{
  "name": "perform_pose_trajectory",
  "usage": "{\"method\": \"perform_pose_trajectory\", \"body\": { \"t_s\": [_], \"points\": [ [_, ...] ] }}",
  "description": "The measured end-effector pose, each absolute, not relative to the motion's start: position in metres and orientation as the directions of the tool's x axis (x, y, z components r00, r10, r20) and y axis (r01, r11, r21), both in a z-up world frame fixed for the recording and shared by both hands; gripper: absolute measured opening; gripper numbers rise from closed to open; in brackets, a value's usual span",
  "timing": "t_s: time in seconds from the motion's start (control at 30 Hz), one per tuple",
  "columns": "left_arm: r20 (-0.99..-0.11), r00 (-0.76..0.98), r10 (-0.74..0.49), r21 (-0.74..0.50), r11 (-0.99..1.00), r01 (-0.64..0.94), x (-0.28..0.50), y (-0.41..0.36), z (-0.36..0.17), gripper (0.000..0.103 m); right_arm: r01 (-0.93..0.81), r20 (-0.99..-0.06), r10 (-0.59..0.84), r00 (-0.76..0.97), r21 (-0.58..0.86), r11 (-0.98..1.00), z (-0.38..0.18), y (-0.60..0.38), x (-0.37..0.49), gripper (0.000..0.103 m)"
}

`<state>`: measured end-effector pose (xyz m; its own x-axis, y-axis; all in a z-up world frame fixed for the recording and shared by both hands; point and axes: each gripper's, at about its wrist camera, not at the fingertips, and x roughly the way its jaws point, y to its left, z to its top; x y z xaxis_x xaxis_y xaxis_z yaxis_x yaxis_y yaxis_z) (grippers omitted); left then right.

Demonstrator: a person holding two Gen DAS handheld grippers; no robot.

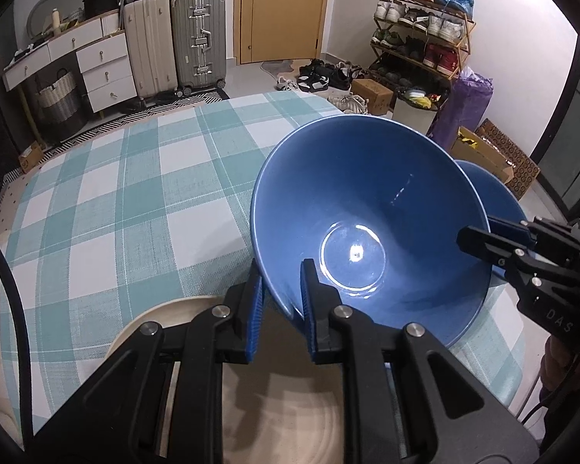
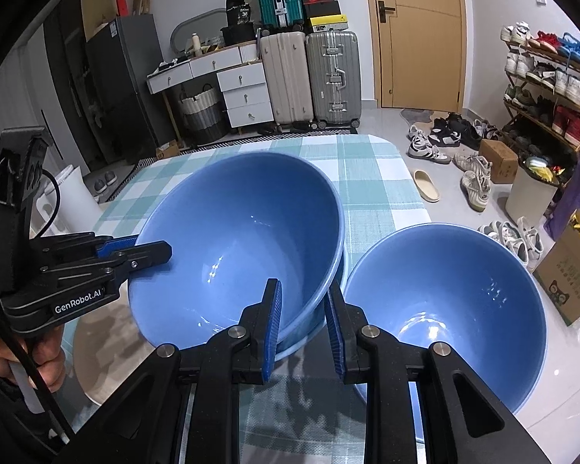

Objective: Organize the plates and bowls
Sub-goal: 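Carry the blue bowl over another blue bowl and lower it, then open the left gripper to drop the blue bowl into the other bowl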

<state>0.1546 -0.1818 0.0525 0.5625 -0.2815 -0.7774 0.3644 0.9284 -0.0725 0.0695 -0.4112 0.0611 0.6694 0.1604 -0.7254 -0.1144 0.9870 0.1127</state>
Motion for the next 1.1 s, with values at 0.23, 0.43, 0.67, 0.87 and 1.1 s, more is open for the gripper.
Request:
{"method": "perform_pose_trajectory", "body": {
  "t_s": [0.23, 0.43, 0.67, 0.87, 1.1],
  "points": [
    [-0.781, 0.571, -0.254, -0.034, 0.93, 0.367, 0.155, -0.186, 0.048, 0.015, -0.111, -0.734, 0.125, 0.667, 0.068, 0.991, 0.054, -0.407, 0.071, 0.024],
    [-0.788, 0.567, -0.238, -0.013, 0.928, 0.371, 0.157, -0.187, 0.044, 0.015, -0.113, -0.738, 0.107, 0.666, 0.042, 0.993, 0.049, -0.403, 0.073, 0.025],
    [-0.794, 0.562, -0.232, -0.006, 0.927, 0.374, 0.157, -0.187, 0.041, 0.016, -0.112, -0.74, 0.1, 0.665, 0.033, 0.993, 0.045, -0.402, 0.073, 0.025],
    [-0.801, 0.552, -0.232, -0.008, 0.926, 0.378, 0.16, -0.188, 0.037, 0.018, -0.109, -0.739, 0.093, 0.668, 0.026, 0.994, 0.044, -0.401, 0.075, 0.026],
    [-0.802, 0.551, -0.232, -0.007, 0.925, 0.379, 0.16, -0.189, 0.036, 0.021, -0.106, -0.738, 0.084, 0.669, 0.016, 0.994, 0.041, -0.402, 0.074, 0.029]
  ]
}}
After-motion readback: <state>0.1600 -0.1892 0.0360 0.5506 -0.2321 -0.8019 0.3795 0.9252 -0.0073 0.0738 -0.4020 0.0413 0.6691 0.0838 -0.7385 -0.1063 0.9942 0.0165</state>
